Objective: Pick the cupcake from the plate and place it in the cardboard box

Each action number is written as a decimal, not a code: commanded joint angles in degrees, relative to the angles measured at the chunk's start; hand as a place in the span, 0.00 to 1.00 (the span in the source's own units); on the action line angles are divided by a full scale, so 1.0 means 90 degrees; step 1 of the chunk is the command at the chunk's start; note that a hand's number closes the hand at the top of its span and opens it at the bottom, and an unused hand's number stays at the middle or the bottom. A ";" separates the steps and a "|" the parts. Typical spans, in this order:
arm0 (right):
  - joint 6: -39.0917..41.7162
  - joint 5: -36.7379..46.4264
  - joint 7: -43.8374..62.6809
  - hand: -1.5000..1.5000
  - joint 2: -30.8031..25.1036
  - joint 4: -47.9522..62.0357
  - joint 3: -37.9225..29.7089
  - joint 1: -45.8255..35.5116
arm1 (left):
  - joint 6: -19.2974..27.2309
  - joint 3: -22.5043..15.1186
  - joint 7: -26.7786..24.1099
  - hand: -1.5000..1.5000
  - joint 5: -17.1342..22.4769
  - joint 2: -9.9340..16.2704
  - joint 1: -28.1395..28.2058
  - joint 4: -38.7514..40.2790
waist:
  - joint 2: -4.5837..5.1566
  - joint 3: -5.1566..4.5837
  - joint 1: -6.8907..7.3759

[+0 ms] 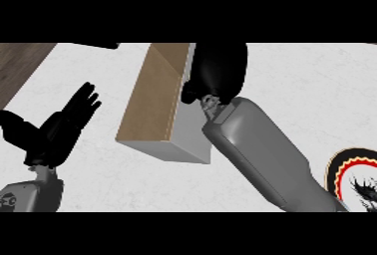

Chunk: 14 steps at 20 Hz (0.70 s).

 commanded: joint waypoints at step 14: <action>-0.0219 -0.0351 0.2941 1.00 0.0030 0.1673 0.0372 -0.2472 | 0.0269 0.0101 -0.0163 0.50 -0.0167 -0.0089 -0.0065 0.0141 | 0.0036 0.0012 -0.0432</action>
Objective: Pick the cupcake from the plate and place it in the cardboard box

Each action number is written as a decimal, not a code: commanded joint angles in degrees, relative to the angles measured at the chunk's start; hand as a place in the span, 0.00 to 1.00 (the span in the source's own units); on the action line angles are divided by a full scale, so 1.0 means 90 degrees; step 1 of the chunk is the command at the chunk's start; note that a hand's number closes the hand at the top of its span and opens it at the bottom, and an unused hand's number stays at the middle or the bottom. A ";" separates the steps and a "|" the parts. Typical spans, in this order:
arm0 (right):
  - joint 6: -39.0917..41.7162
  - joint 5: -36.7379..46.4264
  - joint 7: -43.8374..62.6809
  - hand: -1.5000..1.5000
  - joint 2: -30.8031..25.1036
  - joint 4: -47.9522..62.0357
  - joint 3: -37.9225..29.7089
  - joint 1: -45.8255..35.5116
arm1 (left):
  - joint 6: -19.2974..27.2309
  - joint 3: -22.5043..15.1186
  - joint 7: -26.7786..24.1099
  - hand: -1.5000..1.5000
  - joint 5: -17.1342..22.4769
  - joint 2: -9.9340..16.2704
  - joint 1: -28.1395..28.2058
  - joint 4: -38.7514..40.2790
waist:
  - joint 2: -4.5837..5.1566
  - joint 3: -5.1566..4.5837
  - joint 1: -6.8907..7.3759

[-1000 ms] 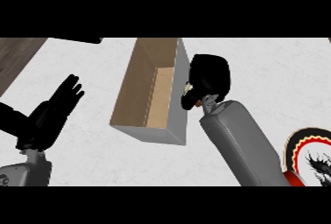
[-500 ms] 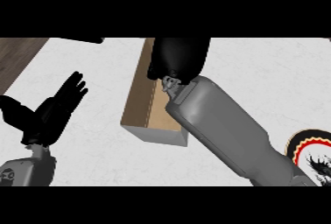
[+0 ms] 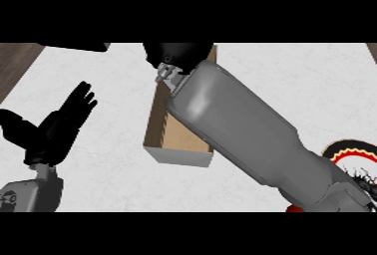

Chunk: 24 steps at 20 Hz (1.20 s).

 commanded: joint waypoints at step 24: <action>-0.2131 -0.1835 0.1417 0.00 0.0102 0.1477 0.0427 0.1347 | 0.0012 0.0418 0.0074 0.50 0.0197 0.0205 0.0395 -0.0290 | 0.0001 0.0046 -0.0471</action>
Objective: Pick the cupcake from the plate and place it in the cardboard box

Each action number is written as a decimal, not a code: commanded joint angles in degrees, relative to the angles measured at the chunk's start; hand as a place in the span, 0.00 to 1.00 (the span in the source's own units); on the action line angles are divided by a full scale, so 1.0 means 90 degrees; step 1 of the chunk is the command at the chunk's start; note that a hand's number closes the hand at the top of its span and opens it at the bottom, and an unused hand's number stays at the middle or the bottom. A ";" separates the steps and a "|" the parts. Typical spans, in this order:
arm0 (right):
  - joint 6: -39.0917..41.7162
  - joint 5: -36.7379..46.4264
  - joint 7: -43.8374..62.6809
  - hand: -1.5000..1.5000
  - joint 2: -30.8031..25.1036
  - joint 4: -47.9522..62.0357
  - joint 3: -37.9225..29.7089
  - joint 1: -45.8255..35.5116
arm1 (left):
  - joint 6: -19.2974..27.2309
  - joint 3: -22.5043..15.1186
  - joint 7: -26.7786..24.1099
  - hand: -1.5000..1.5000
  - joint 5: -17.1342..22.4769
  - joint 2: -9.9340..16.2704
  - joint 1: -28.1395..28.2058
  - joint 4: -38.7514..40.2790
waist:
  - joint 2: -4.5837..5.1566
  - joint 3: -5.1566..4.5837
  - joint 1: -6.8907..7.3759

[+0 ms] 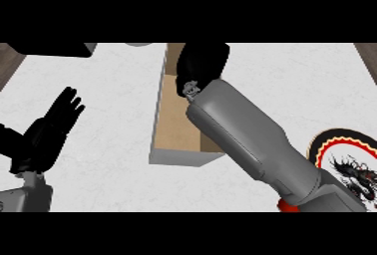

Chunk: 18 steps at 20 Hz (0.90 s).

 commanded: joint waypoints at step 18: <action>-0.4327 0.1285 0.0737 0.00 0.0091 -0.1768 -0.0619 0.1336 | 0.0012 0.0246 -0.0157 0.50 0.0000 0.0073 0.0549 -0.0163 | -0.0132 0.0016 -0.0408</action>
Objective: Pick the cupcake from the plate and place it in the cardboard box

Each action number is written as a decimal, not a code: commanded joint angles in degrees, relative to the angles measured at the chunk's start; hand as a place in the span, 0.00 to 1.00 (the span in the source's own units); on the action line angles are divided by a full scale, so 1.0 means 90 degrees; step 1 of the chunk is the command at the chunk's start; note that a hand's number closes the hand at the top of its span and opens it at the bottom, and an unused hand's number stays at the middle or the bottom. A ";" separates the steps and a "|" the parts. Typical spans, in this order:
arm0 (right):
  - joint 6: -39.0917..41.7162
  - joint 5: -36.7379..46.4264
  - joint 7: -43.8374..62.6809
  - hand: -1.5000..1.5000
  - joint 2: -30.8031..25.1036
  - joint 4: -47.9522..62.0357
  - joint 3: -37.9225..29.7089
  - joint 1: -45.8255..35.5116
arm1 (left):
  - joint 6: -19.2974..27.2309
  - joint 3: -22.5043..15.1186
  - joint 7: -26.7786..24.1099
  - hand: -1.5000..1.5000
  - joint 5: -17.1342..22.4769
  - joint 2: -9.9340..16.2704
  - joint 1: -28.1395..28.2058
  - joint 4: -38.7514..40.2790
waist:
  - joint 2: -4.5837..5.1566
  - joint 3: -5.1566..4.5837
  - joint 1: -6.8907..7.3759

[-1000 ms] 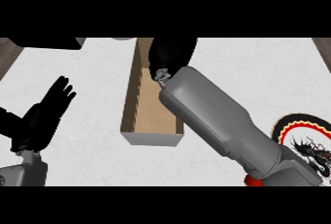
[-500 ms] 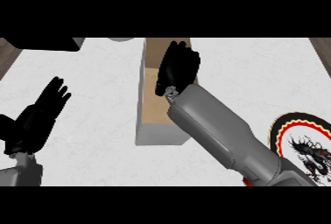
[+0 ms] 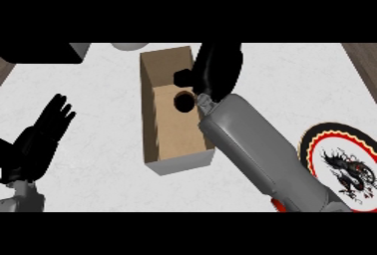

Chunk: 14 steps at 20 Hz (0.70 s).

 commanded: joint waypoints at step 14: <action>-0.0700 0.1747 0.1254 0.00 0.0088 -0.4569 0.0427 0.3735 | 0.0122 0.0165 0.0234 0.50 0.0085 0.0022 0.0425 -0.0660 | -0.0038 -0.0002 -0.0238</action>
